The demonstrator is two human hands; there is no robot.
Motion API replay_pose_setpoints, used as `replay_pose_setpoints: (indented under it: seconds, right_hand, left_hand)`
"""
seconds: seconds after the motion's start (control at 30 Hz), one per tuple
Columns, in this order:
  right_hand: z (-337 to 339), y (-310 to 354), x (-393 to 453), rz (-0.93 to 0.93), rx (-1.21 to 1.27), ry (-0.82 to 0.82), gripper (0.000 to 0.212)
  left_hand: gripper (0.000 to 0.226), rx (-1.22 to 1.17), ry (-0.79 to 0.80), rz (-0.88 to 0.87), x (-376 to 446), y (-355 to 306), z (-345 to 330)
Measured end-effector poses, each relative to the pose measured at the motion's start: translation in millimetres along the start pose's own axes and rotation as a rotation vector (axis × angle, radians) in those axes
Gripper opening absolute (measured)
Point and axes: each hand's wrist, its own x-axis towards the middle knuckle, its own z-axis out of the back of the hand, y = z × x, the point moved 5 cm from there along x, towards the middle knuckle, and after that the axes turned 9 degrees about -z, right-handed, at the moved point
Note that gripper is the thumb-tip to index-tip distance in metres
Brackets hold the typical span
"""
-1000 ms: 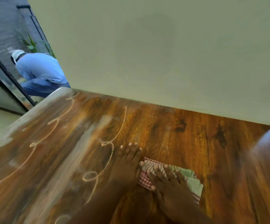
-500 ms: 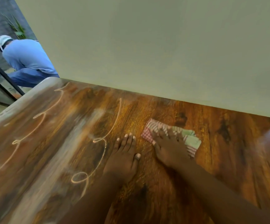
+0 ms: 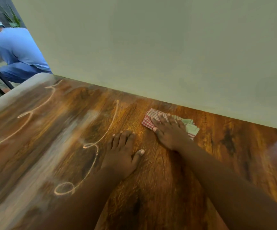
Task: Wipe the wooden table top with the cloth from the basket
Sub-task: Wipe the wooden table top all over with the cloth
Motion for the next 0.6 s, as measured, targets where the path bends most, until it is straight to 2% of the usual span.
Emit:
replay_pose_setpoints:
  seconds: [0.17, 0.6]
  right_hand:
    - [6.6, -9.5, 37.2, -0.02, -0.009, -0.011, 0.052]
    - [13.8, -20.3, 79.1, -0.018, -0.017, -0.014, 0.051]
  left_hand:
    - [0.08, -0.006, 0.018, -0.009, 3.0, 4.8, -7.4]
    - [0.079, -0.009, 0.02, -0.026, 4.0, 5.5, -9.2]
